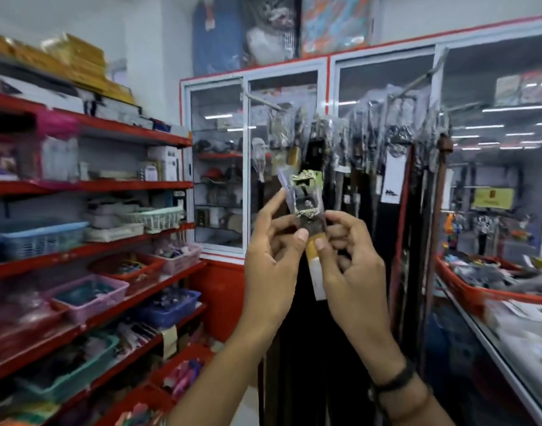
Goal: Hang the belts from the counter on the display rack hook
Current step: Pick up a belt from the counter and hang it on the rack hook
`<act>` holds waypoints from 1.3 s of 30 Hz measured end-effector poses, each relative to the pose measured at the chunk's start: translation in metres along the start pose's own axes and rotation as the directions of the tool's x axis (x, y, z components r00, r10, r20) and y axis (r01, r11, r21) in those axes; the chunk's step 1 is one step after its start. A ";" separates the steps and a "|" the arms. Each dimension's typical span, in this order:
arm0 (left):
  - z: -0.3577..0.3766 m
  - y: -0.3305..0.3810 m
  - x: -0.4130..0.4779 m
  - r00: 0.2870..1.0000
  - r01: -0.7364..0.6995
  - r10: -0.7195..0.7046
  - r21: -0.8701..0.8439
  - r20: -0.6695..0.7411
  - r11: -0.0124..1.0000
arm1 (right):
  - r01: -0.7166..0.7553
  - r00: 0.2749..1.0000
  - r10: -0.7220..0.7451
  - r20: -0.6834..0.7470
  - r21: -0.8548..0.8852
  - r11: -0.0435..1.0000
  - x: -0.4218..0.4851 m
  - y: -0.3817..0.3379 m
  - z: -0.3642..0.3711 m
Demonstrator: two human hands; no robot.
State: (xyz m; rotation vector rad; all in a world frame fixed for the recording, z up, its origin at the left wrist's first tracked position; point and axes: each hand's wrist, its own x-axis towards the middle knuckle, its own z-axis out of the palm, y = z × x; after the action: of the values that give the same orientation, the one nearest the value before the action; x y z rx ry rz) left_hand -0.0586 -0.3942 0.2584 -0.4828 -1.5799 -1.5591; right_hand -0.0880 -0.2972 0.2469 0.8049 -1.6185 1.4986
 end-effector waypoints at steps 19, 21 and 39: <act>-0.063 0.029 0.165 0.989 -0.116 0.120 0.052 -0.081 0.992 | 0.135 0.988 -0.132 -0.079 0.030 0.990 0.142 -0.043 0.107; -0.063 0.026 0.173 0.990 -0.112 0.116 0.046 -0.081 0.993 | 0.125 0.989 -0.121 -0.089 0.035 0.992 0.148 -0.042 0.110; -0.047 -0.032 0.178 0.991 -0.125 0.132 0.237 -0.012 0.963 | 0.084 0.996 -0.084 -0.001 -0.010 0.996 0.148 0.022 0.100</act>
State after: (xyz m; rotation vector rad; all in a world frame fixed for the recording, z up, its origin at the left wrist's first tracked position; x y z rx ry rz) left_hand -0.1715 -0.4938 0.3699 -0.4212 -1.6530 -1.2564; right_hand -0.1931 -0.3859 0.3624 0.8558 -1.5702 1.4308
